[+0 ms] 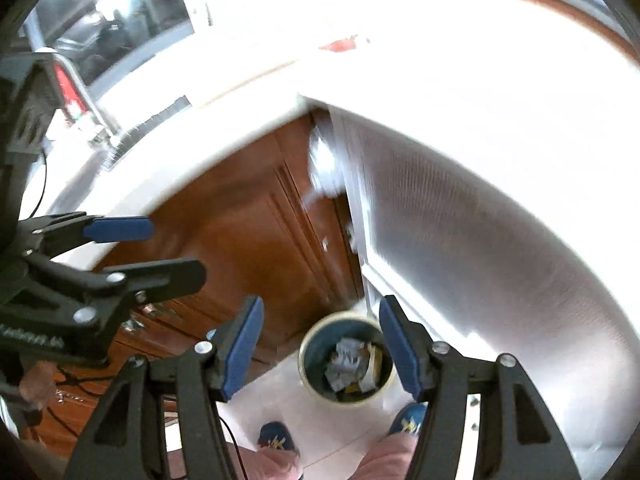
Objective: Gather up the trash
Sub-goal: 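Raise both grippers from the bin back over the counter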
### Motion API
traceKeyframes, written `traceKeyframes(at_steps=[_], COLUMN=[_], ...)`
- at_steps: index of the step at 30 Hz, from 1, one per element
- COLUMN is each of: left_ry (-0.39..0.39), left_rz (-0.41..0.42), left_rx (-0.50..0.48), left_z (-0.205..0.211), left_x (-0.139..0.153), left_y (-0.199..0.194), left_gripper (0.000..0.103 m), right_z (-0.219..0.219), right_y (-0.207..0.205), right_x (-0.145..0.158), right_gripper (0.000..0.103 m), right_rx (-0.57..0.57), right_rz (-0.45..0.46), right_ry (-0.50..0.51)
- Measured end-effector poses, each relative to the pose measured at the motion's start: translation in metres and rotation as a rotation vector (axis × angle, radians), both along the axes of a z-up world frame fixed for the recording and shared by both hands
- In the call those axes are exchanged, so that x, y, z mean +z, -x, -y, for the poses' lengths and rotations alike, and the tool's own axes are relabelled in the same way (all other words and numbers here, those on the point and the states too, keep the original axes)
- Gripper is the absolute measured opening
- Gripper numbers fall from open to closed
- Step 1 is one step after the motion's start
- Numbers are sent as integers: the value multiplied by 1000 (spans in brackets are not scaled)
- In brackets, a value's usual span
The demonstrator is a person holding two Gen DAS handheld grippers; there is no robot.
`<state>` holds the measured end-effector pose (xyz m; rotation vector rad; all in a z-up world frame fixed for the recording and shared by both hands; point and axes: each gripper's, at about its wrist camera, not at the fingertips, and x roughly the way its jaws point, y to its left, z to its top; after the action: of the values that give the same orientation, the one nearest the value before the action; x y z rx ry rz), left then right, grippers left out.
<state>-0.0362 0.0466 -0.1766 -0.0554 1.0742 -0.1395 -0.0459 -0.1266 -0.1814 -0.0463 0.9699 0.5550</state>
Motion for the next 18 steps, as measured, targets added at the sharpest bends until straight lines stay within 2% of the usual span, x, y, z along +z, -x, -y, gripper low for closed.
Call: traceKeyframes(at_steps=[5,8,11,14,18], left_ry=[-13,-27,-45,-53,-60], left_rz=[98,152,209,257,304], left_rx=[11,16,20,28,47], left_z=[-3,-2,1,3,5], left_x=[59,85,108,132,153], left_y=[-6,-12,-19,-33,-57], left_gripper=[89,89,89,89,90], right_z=[5,14,22,32,41], right_y=[-13,-22,-37,-59,-85], right_x=[66,100,122,141,157], right_gripper=[61,61,62,71,71], right_rx=[49,58,62,55,56], right_rz=[111,173,223,275,334], right_ry=[-21,-36,-53,-62,-49])
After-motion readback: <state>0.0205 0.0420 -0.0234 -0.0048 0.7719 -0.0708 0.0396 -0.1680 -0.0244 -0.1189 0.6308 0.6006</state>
